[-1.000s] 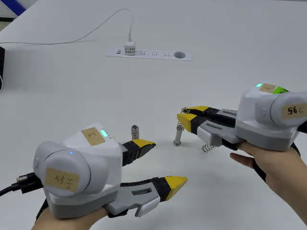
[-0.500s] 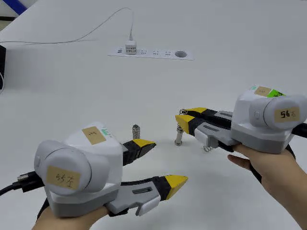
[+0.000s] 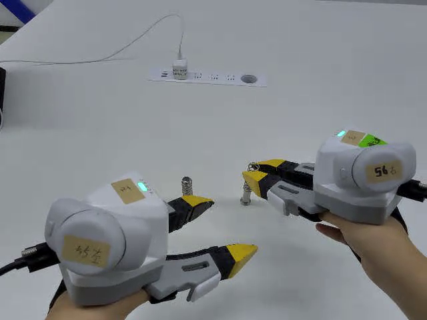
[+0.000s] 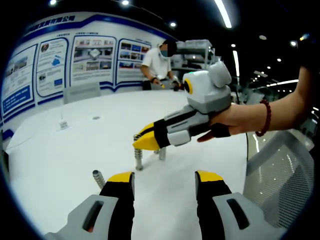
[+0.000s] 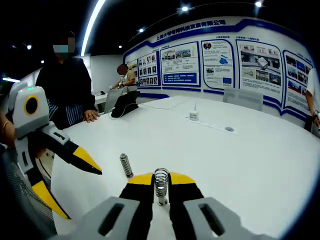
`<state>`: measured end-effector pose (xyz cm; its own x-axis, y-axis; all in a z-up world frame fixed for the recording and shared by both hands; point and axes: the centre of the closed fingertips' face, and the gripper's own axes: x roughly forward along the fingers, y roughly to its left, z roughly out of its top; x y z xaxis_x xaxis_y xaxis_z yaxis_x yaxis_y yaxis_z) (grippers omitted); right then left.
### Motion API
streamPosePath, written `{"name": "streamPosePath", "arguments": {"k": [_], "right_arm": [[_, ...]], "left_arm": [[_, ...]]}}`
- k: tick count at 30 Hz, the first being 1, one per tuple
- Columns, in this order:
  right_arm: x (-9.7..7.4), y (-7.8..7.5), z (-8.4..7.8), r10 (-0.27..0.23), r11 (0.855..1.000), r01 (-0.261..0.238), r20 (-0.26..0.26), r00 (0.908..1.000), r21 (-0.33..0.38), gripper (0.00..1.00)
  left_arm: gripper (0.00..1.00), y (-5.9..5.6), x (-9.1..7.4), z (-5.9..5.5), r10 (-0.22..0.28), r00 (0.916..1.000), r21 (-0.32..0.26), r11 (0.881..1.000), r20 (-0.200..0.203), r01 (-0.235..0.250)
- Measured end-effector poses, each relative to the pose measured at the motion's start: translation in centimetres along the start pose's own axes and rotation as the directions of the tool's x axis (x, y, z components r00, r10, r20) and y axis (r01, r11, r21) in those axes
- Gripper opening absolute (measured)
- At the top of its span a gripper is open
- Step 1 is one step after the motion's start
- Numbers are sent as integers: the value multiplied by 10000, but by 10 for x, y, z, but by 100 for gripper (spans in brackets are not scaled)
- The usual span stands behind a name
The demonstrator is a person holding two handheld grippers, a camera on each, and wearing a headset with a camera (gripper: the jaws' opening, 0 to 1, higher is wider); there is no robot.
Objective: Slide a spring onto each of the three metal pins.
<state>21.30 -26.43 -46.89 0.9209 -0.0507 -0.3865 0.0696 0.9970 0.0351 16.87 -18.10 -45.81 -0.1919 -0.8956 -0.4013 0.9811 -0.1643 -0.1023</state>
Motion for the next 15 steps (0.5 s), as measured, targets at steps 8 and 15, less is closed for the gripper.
{"name": "streamPosePath", "arguments": {"k": [8, 15], "right_arm": [[6, 0, -11, -100, 9999, 101, -345, 9994, 41, 12], [10, -1, -19, -122, 9999, 129, -599, 9981, 103, 12]], "left_arm": [[50, 1, -1, -1, 45, 10000, -12, 10000, -24, -45], [50, 3, -1, -2, 64, 10000, 1, 10000, -54, -64]]}}
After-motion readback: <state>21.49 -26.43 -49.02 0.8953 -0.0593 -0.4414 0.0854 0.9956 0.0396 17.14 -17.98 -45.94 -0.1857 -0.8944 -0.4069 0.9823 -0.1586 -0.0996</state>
